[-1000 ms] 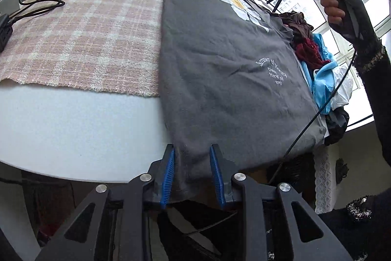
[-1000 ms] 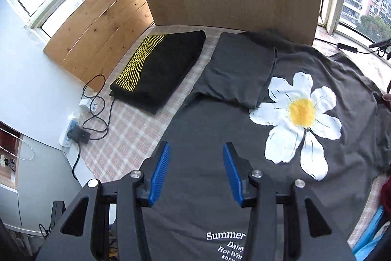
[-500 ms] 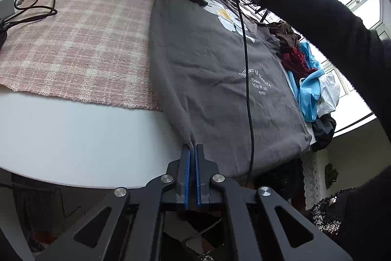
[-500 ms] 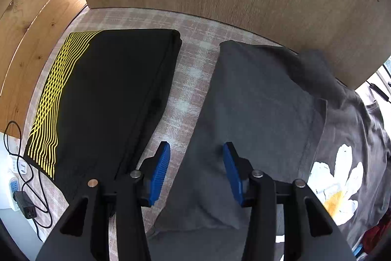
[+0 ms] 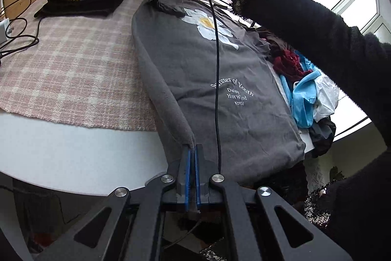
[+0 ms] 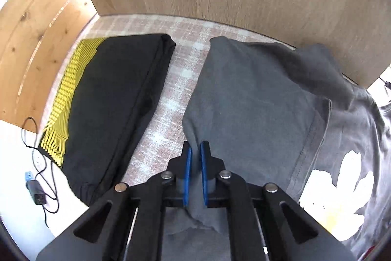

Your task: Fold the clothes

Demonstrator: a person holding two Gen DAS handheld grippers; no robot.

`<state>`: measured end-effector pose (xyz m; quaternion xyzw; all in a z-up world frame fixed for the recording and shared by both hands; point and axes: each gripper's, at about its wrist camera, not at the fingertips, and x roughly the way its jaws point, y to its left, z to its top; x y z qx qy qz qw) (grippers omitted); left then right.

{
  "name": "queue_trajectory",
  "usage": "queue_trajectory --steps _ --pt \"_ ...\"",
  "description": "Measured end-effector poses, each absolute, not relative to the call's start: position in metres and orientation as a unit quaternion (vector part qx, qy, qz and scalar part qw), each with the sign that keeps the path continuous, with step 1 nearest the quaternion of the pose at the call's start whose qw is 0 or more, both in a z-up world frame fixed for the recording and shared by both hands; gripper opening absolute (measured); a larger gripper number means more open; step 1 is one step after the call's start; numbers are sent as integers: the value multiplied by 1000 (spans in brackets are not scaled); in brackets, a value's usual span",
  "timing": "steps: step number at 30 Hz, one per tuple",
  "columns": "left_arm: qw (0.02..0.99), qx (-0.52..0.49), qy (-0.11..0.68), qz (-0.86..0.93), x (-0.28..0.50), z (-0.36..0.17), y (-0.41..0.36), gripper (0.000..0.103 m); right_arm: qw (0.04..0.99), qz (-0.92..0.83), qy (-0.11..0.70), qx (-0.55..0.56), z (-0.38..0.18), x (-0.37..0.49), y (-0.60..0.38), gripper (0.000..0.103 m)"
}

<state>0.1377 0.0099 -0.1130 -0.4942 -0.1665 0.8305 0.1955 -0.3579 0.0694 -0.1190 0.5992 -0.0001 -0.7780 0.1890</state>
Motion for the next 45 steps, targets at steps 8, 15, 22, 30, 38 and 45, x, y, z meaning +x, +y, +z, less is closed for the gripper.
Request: queue_trajectory --steps 8,15,22,30,38,45 --pt "231 -500 -117 826 141 -103 95 2 202 -796 -109 560 -87 -340 185 7" --pt "244 -531 -85 807 137 -125 149 1 156 -795 -145 567 -116 -331 259 4" --pt "236 -555 -81 793 135 -140 167 1 137 -792 -170 570 -138 -324 294 4" --pt "224 -571 -81 786 155 -127 163 15 154 -772 -222 575 -120 -304 319 22" --pt "180 -581 -98 787 215 -100 112 17 226 -779 -215 544 -48 -217 344 22" --pt "171 -589 -133 778 237 -101 64 17 243 -825 -151 488 33 -109 381 42"
